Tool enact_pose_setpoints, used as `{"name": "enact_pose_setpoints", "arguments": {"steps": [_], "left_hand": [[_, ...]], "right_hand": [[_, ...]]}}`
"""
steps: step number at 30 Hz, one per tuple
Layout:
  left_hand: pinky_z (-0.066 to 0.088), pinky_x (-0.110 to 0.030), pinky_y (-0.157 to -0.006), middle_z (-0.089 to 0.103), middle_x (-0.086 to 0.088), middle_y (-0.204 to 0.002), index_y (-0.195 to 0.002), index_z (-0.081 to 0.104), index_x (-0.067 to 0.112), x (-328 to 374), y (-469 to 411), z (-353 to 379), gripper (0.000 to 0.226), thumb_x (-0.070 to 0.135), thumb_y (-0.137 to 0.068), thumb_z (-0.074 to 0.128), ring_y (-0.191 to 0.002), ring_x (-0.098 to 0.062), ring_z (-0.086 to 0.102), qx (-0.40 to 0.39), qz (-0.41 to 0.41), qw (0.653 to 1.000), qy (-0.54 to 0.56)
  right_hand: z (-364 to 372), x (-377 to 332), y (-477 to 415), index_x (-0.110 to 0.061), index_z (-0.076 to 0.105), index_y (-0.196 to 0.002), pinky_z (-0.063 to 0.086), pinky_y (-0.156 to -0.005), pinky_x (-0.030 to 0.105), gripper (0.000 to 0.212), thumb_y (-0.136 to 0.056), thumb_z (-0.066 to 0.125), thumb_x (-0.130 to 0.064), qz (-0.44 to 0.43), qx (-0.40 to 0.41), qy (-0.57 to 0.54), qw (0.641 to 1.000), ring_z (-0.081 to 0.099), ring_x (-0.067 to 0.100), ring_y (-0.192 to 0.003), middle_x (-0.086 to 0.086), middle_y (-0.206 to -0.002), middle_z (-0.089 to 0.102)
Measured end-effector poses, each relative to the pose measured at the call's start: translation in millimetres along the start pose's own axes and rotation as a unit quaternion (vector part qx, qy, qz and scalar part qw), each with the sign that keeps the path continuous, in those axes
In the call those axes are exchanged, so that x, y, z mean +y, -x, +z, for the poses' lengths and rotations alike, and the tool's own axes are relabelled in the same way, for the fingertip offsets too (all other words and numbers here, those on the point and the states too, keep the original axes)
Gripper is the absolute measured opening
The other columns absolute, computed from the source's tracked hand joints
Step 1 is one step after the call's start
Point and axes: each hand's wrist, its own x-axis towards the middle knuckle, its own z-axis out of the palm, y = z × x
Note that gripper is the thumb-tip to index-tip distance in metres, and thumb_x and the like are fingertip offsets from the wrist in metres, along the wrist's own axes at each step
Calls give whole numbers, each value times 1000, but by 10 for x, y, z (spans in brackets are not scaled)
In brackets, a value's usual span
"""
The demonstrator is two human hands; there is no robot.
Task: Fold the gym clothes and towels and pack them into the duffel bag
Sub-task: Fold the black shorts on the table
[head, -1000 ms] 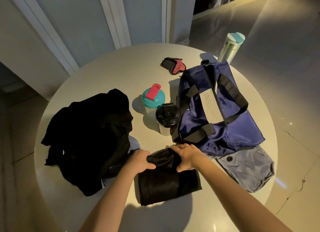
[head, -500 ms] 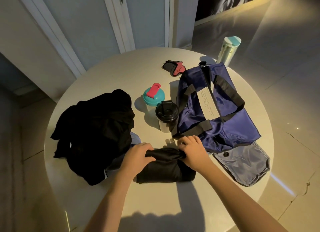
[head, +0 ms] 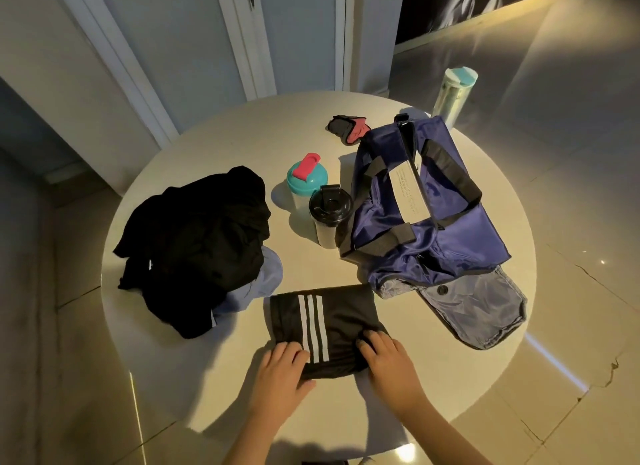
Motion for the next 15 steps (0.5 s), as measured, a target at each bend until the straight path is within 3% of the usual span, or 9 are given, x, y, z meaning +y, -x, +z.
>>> {"name": "enact_pose_setpoints", "arguments": {"steps": [2,4,6,7,8,9,11,13,15], "left_hand": [[49,-27,-76,64,14,-91,-88,69,30,11,96,2,32,54,-80,50,-84,-9,61,14,-11,1000,7],[40,-26,-77,64,13,-88,-85,70,28,36,102,-22,36,46,-86,39,-81,-10,59,27,-23,999,12],[41,-27,-70,63,9,-80,-78,70,24,66,5,-112,29,35,-86,45,-76,-13,56,69,-33,997,-16],[44,-28,-66,62,6,-78,-77,70,22,84,-71,-169,16,29,-82,57,-74,-15,55,94,-37,994,-27],[46,-29,-63,62,4,-78,-77,70,21,100,-165,-221,5,24,-74,71,-73,-16,57,113,-45,992,-28],[48,-30,-63,63,2,-81,-81,71,19,120,-258,-283,18,20,-66,81,-75,-17,59,118,-58,991,-15],[52,-34,-71,67,-2,-99,-97,71,18,126,-460,-364,38,22,-62,86,-88,-21,64,111,-78,991,0],[52,-41,-86,63,-7,-123,-117,66,17,98,-620,-386,54,31,-68,82,-110,-27,61,77,-80,994,-13],[48,-48,-95,54,-11,-136,-130,57,14,37,-691,-315,68,42,-71,77,-122,-32,53,26,-82,996,-28]], "right_hand": [[-23,-18,125,-23,71,-106,53,-83,32,46,-69,51,-43,16,-33,1,999,66,19,-99,0,-111,67],[-19,-27,192,-26,71,-107,41,-95,39,50,-82,39,-53,29,-40,21,999,64,17,-105,-2,-116,67],[-70,-56,174,-28,74,-95,33,-92,39,58,-96,21,-50,35,-14,13,999,65,16,-98,-5,-106,70],[-82,-74,127,-27,75,-85,35,-90,37,65,-99,15,-47,37,22,9,999,65,16,-92,-5,-97,70],[-136,-107,60,-25,74,-78,41,-86,34,64,-101,17,-42,48,62,0,997,63,17,-85,-5,-89,69],[-193,-135,-27,-22,72,-74,46,-79,33,52,-100,30,-37,51,115,-7,992,61,18,-79,-4,-84,66],[-302,-188,-220,-16,71,-80,51,-70,31,9,-82,67,-23,34,171,-30,984,62,21,-77,0,-87,65],[-329,-223,-398,-15,68,-104,53,-79,34,38,-68,80,-24,34,121,-55,991,64,25,-95,5,-110,65],[-299,-202,-523,-18,56,-128,48,-94,41,69,-66,81,-38,31,40,-46,998,56,30,-117,8,-135,54]]}}
